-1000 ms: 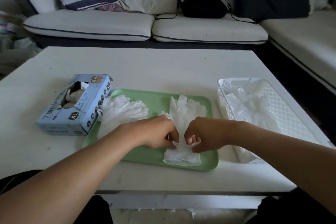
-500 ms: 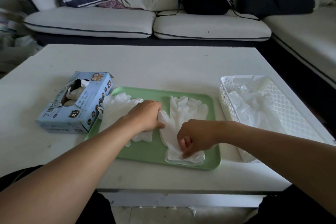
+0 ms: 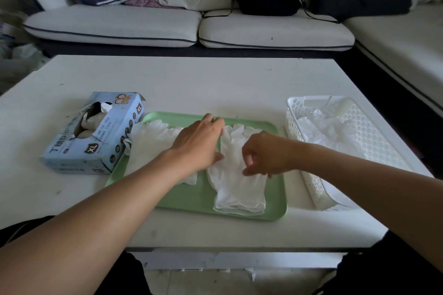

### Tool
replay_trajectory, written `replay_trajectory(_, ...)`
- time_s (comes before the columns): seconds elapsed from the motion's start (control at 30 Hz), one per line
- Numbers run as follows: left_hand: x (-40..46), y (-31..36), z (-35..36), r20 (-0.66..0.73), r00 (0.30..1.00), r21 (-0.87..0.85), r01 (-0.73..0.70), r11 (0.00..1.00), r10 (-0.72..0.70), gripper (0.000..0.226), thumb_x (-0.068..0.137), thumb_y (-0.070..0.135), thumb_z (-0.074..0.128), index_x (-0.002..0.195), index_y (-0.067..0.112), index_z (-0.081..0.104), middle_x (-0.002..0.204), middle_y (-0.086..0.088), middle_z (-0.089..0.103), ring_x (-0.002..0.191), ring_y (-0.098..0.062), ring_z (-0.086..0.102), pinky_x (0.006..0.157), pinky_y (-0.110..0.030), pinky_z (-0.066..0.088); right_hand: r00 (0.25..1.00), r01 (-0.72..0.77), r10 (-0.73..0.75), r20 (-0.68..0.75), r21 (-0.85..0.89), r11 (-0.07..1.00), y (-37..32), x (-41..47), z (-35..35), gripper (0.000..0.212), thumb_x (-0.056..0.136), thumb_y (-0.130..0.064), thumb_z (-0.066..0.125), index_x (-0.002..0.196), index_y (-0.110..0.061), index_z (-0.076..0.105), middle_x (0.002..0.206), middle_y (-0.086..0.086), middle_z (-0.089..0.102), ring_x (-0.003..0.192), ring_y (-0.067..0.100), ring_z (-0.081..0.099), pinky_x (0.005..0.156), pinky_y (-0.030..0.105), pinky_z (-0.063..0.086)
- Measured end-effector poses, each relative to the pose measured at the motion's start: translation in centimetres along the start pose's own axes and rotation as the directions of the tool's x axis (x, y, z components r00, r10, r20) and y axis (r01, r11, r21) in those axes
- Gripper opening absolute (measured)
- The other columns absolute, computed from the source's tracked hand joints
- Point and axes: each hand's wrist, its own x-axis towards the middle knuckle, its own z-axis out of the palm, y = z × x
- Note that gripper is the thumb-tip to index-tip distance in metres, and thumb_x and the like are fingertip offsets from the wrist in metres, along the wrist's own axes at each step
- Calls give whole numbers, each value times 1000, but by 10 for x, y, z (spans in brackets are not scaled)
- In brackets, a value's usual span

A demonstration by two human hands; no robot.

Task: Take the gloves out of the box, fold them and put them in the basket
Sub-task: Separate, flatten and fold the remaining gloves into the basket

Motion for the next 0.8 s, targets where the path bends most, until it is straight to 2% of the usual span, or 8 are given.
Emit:
replay_trajectory(0.07, -4, 10, -1, 81, 996, -65, -37, 997, 43, 42, 82, 44, 81, 111, 22, 61, 112, 3, 59, 93, -17, 60, 77, -33, 50, 995, -80, 64, -76, -231, 970, 6, -2, 0, 24, 89, -34, 72, 89, -10, 69, 97, 8, 70, 81, 17, 66, 68, 22, 49)
replay_trajectory(0.1, -6, 14, 1, 155, 986, -75, -46, 996, 57, 45, 82, 51, 80, 113, 23, 62, 113, 3, 60, 94, -17, 61, 79, -33, 52, 989, -125, 99, -109, -263, 957, 10, 1, 3, 29, 90, -35, 71, 99, -7, 70, 104, 7, 68, 93, 22, 64, 75, 27, 48)
replay_trajectory(0.17, -9, 20, 13, 259, 963, -5, -75, 997, 73, 63, 81, 62, 74, 126, 21, 60, 120, 2, 58, 105, -20, 59, 85, -37, 52, 968, -203, 174, -183, -155, 967, 16, 5, 7, 39, 90, -34, 70, 117, -6, 63, 113, 9, 65, 105, 27, 62, 82, 31, 46)
replay_trajectory(0.3, -6, 20, 30, 262, 961, 163, -132, 978, 86, 88, 77, 66, 73, 147, 23, 41, 135, -5, 48, 127, -27, 40, 100, -42, 42, 925, -259, 253, -283, 16, 966, 25, 22, 8, 51, 95, -36, 63, 139, -13, 50, 130, 11, 60, 129, 29, 48, 99, 29, 34)
replay_trajectory(0.4, 1, 16, 30, 321, 945, 130, -113, 985, 66, 97, 74, 66, 77, 151, 23, 36, 137, -6, 50, 132, -28, 39, 106, -44, 40, 915, -293, 324, -241, 158, 943, 34, 35, 5, 46, 93, -38, 65, 136, -22, 56, 130, 8, 61, 126, 26, 50, 89, 25, 34)
replay_trajectory(0.47, 4, 13, 30, 348, 934, 107, -122, 987, 78, 99, 73, 65, 78, 151, 21, 36, 141, -5, 49, 135, -26, 39, 109, -43, 39, 909, -315, 353, -223, 187, 930, 37, 40, 3, 41, 93, -35, 65, 131, -20, 63, 133, 7, 60, 122, 26, 55, 89, 25, 40)
replay_trajectory(0.67, 7, 7, 33, 362, 926, 103, -154, 983, 108, 98, 73, 65, 79, 151, 20, 38, 150, 1, 43, 138, -24, 37, 114, -44, 34, 892, -324, 338, -301, 100, 941, 38, 37, 2, 37, 93, -27, 61, 121, -4, 66, 129, 13, 61, 116, 30, 57, 93, 34, 49)
replay_trajectory(0.8, 8, 6, 30, 392, 915, 125, -159, 979, 98, 106, 74, 67, 76, 157, 24, 28, 166, 3, 24, 149, -25, 24, 121, -47, 23, 891, -360, 358, -278, 46, 932, 39, 37, 4, 44, 89, -28, 65, 123, 0, 63, 129, 15, 60, 116, 31, 58, 94, 38, 51)
